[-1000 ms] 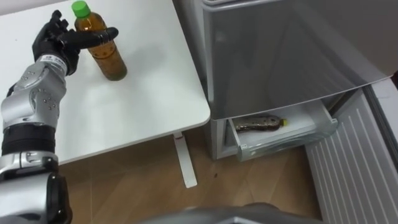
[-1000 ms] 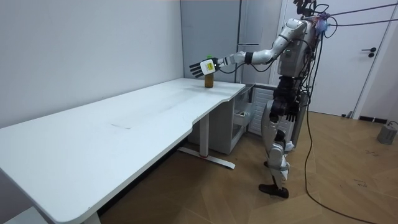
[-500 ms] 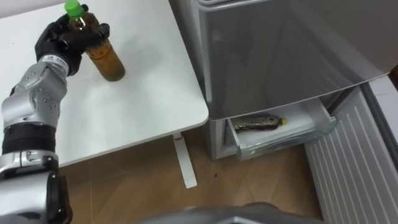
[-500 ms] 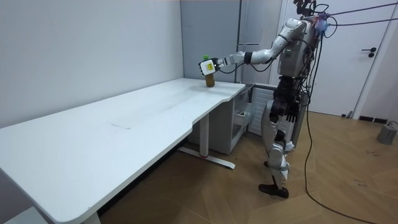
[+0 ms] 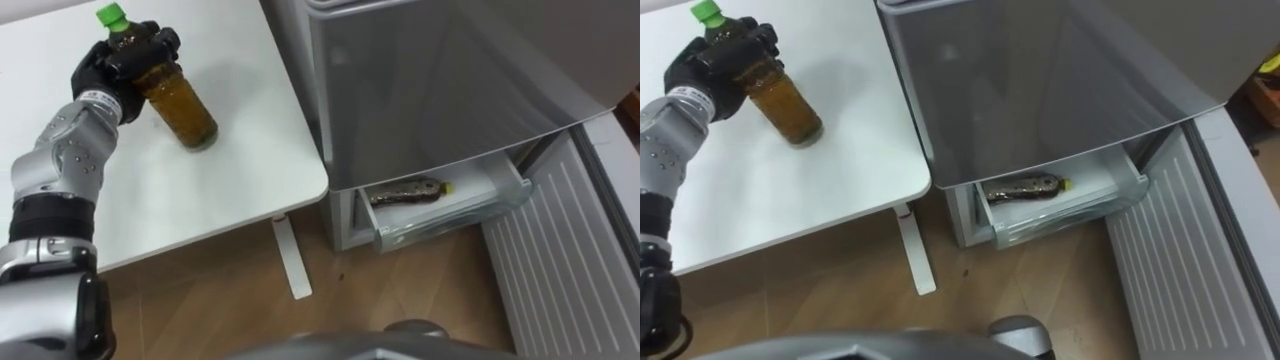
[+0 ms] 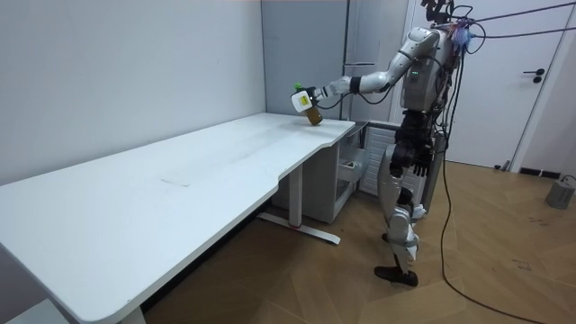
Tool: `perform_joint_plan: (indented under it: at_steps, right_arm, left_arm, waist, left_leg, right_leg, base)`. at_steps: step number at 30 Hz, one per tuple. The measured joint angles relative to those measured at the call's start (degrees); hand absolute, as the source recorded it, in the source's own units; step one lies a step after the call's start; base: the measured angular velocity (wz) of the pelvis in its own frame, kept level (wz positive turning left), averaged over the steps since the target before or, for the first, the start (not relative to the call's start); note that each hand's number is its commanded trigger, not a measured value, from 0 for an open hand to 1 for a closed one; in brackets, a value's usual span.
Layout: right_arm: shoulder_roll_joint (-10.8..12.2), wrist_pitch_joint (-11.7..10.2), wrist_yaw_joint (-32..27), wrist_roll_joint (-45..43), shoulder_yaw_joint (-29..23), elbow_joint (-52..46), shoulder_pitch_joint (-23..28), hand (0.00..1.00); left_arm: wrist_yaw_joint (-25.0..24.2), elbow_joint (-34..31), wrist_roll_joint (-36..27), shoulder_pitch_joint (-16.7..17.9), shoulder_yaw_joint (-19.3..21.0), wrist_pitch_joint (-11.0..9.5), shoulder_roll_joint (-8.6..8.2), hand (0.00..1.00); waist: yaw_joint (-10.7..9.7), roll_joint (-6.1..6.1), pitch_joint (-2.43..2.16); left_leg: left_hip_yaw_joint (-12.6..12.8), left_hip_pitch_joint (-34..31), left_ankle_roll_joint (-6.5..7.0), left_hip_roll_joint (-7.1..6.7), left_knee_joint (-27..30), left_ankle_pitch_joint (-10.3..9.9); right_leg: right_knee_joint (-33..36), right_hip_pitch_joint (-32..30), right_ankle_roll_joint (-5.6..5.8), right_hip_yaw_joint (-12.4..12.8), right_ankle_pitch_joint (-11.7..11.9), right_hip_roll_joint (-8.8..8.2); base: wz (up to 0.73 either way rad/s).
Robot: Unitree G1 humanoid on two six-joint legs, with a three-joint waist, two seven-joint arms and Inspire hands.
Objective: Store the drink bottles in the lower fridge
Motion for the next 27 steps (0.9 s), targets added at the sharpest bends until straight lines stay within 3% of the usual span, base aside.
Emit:
perform_joint_plan:
  at_steps: [11, 15, 17, 19, 22, 25, 27]
  right_arm:
    - [0.05, -0.20, -1.29, 0.15, 0.09, -0.05, 0.04, 0.00]
    - [0.16, -0.79, -1.36, 2.26, 0.49, -0.03, -1.26, 0.00]
    - [0.18, -1.90, -1.44, 4.70, 1.93, -0.41, -1.49, 0.00]
    - [0.45, -2.80, -1.58, 6.64, 2.98, -1.42, -1.48, 0.00]
    - [0.90, -3.68, -1.81, 9.21, 4.74, -3.09, -1.44, 0.00]
    - [1.22, -4.59, -1.76, 11.51, 5.88, -3.26, -1.57, 0.00]
    - [1.22, -4.61, -1.71, 11.72, 6.96, -3.29, -1.59, 0.00]
  left_arm:
    - [-0.73, -1.48, -2.81, -0.04, -1.25, 0.01, -0.11, 1.00]
    - [-0.44, -3.22, -2.83, -0.03, -2.78, -0.02, -0.56, 1.00]
    - [-0.34, -4.07, -2.82, 0.21, -2.86, -0.07, -1.82, 1.00]
    - [-0.43, -9.37, -0.88, 2.96, -2.86, -0.09, -4.04, 1.00]
    - [-1.11, -18.93, 1.82, 8.14, -2.91, -0.11, -6.65, 1.00]
    - [-2.04, -27.19, 1.41, 13.67, -4.10, -0.19, -7.64, 1.00]
    - [-2.12, -29.37, 1.41, 15.89, -5.42, -0.20, -7.69, 1.00]
  waist:
    - [0.28, -0.06, -0.02]
    - [0.67, -0.11, -0.05]
    - [1.38, -0.23, -0.02]
    - [1.97, -0.53, -0.06]
    - [3.52, -1.10, -0.01]
    - [5.03, -1.69, -0.22]
    - [5.66, -1.94, -0.32]
  left_leg:
    - [-0.03, -0.97, 0.00, 0.14, 0.33, 0.00]
    - [-0.20, -0.90, -0.01, 0.27, 0.22, 0.01]
    - [-0.28, -0.30, -0.01, 0.27, 0.01, 0.01]
    - [-1.36, 0.13, -0.01, 0.27, -0.18, 0.01]
    - [-2.46, 0.07, -0.01, 0.26, -0.25, 0.01]
    - [-3.81, -0.17, -0.01, 0.25, -0.24, 0.01]
    - [-4.83, -0.09, -0.02, 0.21, -0.23, 0.01]
  right_leg:
    - [-0.78, -0.44, -0.18, -0.52, 0.16, 0.05]
    - [-0.65, -0.29, -0.35, -1.60, 0.26, -0.02]
    - [-0.79, 0.20, -0.38, -1.84, 0.29, 0.00]
    - [-0.81, 0.88, -0.39, -3.46, 0.32, -0.07]
    - [-0.92, 0.96, -0.40, -3.83, 0.33, -0.04]
    - [-1.13, 1.09, -0.41, -4.83, 0.33, -0.04]
    - [-1.45, 1.75, -0.44, -5.70, 0.35, -0.08]
  base:
    - [0.02]
    - [0.06]
    - [-0.05]
    - [0.08]
    - [0.07]
    - [0.08]
    - [0.23]
